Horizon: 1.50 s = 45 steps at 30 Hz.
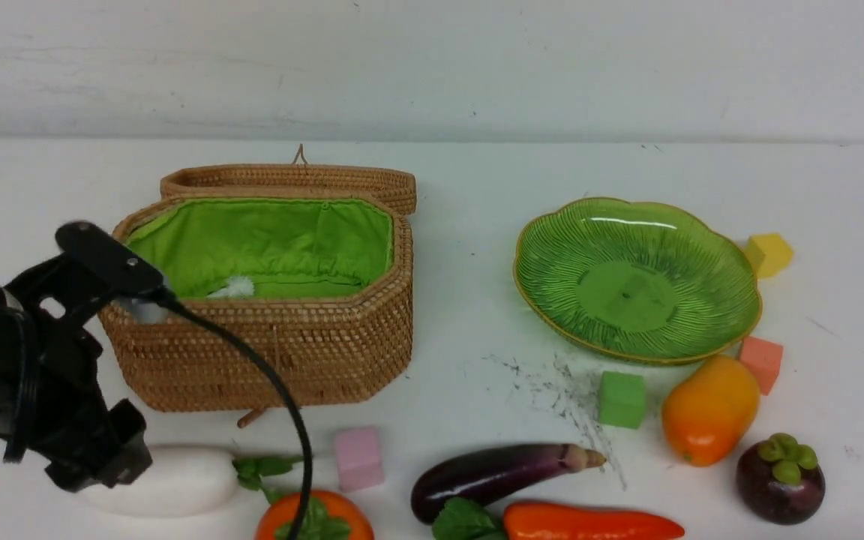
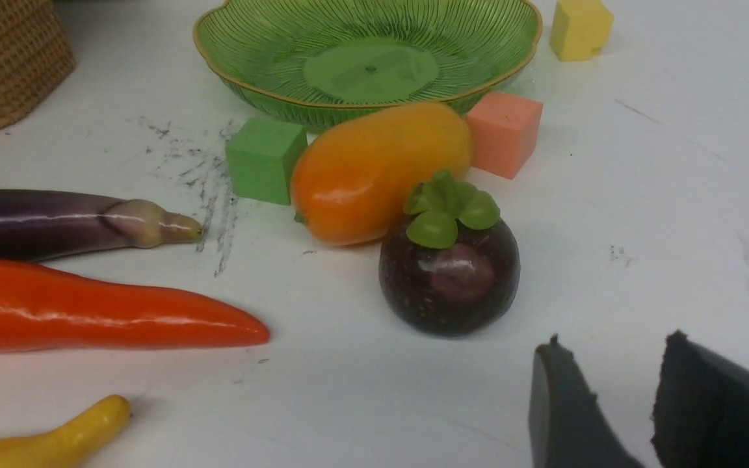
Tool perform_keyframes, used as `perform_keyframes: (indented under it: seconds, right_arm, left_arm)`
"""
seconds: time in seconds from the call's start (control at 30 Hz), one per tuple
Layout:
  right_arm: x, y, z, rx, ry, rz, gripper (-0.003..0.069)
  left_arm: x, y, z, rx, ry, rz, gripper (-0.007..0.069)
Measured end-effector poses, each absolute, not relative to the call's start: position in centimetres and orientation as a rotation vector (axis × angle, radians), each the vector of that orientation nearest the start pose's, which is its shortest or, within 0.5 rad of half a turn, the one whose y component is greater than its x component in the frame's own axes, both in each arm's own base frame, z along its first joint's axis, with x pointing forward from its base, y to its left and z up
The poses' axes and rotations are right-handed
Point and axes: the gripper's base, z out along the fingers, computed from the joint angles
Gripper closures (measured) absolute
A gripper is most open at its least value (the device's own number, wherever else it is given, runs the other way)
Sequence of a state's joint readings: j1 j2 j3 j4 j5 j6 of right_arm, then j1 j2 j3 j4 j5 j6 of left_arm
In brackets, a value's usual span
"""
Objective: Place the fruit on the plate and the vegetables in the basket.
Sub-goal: Take a daikon with your left arm and place it on the basket on the left.
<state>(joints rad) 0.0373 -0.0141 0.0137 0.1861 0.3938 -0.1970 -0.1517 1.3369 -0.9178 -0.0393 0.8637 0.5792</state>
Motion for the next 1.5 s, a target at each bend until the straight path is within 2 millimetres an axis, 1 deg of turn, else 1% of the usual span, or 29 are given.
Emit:
perform_keyframes:
  seconds: [0.03, 0.13, 0.17, 0.2, 0.3, 0.4, 0.53, 0.57, 0.7, 0.73, 0.77, 0.87, 0.97, 1.07, 1.17, 1.37, 1.5]
  right_arm:
    - [5.1, 0.8, 17.5, -0.107, 1.868, 0.075, 0.0417]
    - [5.1, 0.8, 17.5, -0.107, 1.868, 0.075, 0.0417]
    - [5.1, 0.8, 17.5, -0.107, 1.868, 0.075, 0.0417]
    - [5.1, 0.8, 17.5, -0.107, 1.868, 0.075, 0.0417]
    - [5.1, 0.8, 17.5, -0.107, 1.868, 0.075, 0.0417]
    - [5.1, 0.8, 17.5, -0.107, 1.868, 0.075, 0.0417]
    - [5.1, 0.8, 17.5, -0.107, 1.868, 0.075, 0.0417]
    - [5.1, 0.8, 17.5, -0.107, 1.868, 0.075, 0.0417]
    - [5.1, 0.8, 17.5, -0.107, 1.868, 0.075, 0.0417]
    - [5.1, 0.8, 17.5, -0.107, 1.868, 0.075, 0.0417]
    - [5.1, 0.8, 17.5, -0.107, 1.868, 0.075, 0.0417]
    - [5.1, 0.8, 17.5, -0.107, 1.868, 0.075, 0.0417]
    - [5.1, 0.8, 17.5, -0.107, 1.868, 0.075, 0.0417]
    - [5.1, 0.8, 17.5, -0.107, 1.868, 0.075, 0.0417]
    - [5.1, 0.8, 17.5, -0.107, 1.868, 0.075, 0.0417]
    - [5.1, 0.8, 17.5, -0.107, 1.868, 0.075, 0.0417]
    - [5.1, 0.8, 17.5, -0.107, 1.868, 0.075, 0.0417]
  left_arm:
    - [25.4, -3.9, 25.7, 1.081, 2.526, 0.134, 0.0063]
    - [26.6, -4.0, 24.6, 1.233, 2.448, 0.194, 0.0059]
    - [26.7, -4.0, 24.5, 1.25, 2.44, 0.197, 0.0059]
    - [27.0, -4.0, 23.9, 1.3, 2.43, 0.201, 0.0057]
    - [27.3, -4.4, 23.0, 1.39, 2.421, 0.157, 0.0057]
    - [27.2, -4.6, 22.7, 1.436, 2.41, 0.112, 0.0057]
    - [27.7, -4.8, 22.2, 1.447, 2.395, 0.103, 0.0055]
    - [27.8, -4.8, 21.7, 1.454, 2.406, 0.095, 0.0055]
    - [28.6, -5.1, 18.9, 1.452, 2.509, 0.008, 0.0055]
    - [28.6, -5.2, 18.7, 1.448, 2.516, 0.001, 0.0055]
    - [28.7, -5.2, 17.6, 1.449, 2.563, -0.036, 0.0055]
    - [28.8, -5.3, 16.8, 1.456, 2.596, -0.06, 0.0056]
    - [28.7, -5.3, 16.8, 1.455, 2.604, -0.069, 0.0074]
    - [28.4, -5.3, 17.0, 1.433, 2.63, -0.084, 0.0153]
    - [28.2, -5.3, 17.6, 1.423, 2.632, -0.086, 0.0155]
    - [27.1, -5.1, 20.7, 1.374, 2.573, -0.047, 0.0155]
    - [25.0, -4.8, 24.1, 1.377, 2.527, -0.028, 0.0155]
